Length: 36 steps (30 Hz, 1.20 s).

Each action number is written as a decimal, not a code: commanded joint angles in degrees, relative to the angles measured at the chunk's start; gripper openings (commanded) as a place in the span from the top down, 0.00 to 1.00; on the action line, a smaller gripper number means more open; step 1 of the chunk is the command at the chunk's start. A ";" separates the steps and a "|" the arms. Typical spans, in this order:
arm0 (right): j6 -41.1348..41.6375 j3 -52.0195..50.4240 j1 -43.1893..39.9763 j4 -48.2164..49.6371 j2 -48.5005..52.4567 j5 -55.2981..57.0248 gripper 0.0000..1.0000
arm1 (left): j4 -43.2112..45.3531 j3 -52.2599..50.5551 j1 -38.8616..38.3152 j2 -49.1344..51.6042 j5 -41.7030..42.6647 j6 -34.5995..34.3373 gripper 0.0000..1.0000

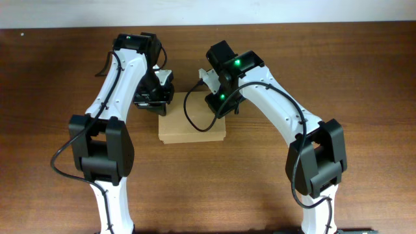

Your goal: Pack container

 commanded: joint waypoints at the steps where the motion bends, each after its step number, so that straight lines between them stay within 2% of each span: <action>1: 0.46 2.78 -0.72 0.35 1.40 -0.87 0.96 | 0.24 0.92 0.26 0.48 -0.44 0.81 0.98; 4: 0.50 9.18 -2.62 -0.85 0.63 0.50 0.96 | -1.33 7.76 1.42 -1.55 -1.77 0.66 0.98; 10: 2.38 32.15 -7.56 -10.47 -0.11 10.10 0.96 | -9.01 28.98 4.61 -4.85 -10.21 0.28 0.98; 11: 2.36 39.60 -8.46 -14.93 -0.11 13.35 0.96 | -8.98 32.68 5.55 -6.97 -10.51 0.22 0.98; 12: 2.38 44.44 -8.48 -18.23 -0.11 17.35 0.96 | -8.98 34.38 6.23 -8.87 -10.93 0.22 0.98; 14: 3.78 48.46 -8.44 -20.20 -1.25 18.18 0.96 | -8.98 34.71 7.19 -12.00 -12.26 0.22 0.97; 18: 4.22 49.11 -8.13 -20.96 -5.95 19.85 0.96 | -8.98 34.45 7.87 -17.53 -14.23 -0.26 0.97; 21: 5.42 47.30 -8.87 -21.18 -10.75 20.94 0.96 | -8.98 31.39 7.87 -22.91 -14.62 -0.22 0.97; 25: 6.93 38.12 -11.96 -18.75 -22.03 22.73 0.96 | -8.94 18.58 8.13 -33.09 -17.70 -0.94 0.97; 32: 9.11 12.11 -18.01 -11.74 -45.99 22.75 0.96 | -4.61 -8.26 8.31 -53.48 -18.69 -2.03 0.96; 36: 9.77 0.90 -18.18 -14.67 -56.61 22.84 0.96 | -4.42 -19.74 8.31 -65.64 -20.46 -5.03 0.96</action>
